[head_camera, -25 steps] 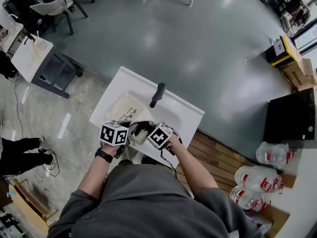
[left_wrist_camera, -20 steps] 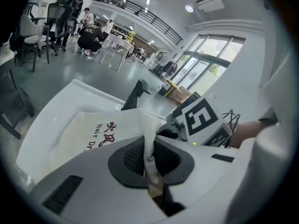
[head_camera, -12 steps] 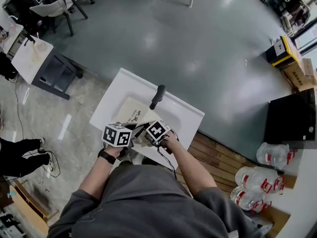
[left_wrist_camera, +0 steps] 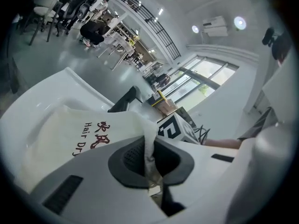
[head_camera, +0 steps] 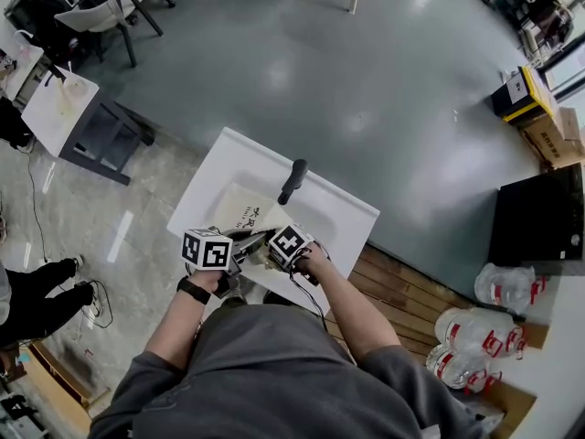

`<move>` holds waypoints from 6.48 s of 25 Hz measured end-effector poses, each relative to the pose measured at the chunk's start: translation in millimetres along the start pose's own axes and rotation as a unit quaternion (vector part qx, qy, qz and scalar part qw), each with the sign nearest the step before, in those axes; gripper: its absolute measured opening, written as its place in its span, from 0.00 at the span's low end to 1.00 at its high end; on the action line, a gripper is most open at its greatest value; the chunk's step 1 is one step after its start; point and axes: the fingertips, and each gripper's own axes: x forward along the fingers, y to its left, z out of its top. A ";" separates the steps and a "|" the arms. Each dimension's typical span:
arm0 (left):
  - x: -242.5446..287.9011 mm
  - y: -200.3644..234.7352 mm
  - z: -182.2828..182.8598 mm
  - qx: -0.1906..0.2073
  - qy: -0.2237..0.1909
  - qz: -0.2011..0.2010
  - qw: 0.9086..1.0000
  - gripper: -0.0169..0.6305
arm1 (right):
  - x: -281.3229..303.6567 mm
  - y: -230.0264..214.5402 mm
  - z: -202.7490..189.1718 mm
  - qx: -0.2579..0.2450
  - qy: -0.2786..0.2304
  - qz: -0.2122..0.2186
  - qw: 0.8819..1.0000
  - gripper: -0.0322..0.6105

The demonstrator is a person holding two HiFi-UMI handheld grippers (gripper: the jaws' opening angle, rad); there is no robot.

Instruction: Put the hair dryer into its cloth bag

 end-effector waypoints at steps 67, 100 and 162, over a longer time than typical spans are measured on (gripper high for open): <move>-69.7 19.7 24.3 0.004 -0.069 -0.052 0.996 0.04 | -151.8 -7.4 62.3 0.069 -0.280 0.139 0.947 0.07; 55.6 88.4 -65.8 0.012 0.083 0.039 0.996 0.08 | -14.5 -119.9 -24.4 0.261 -0.247 0.010 0.933 0.07; -173.8 -36.6 157.1 0.367 -0.304 0.197 0.857 0.03 | -358.6 -38.0 -24.5 0.062 -0.574 -0.397 0.714 0.13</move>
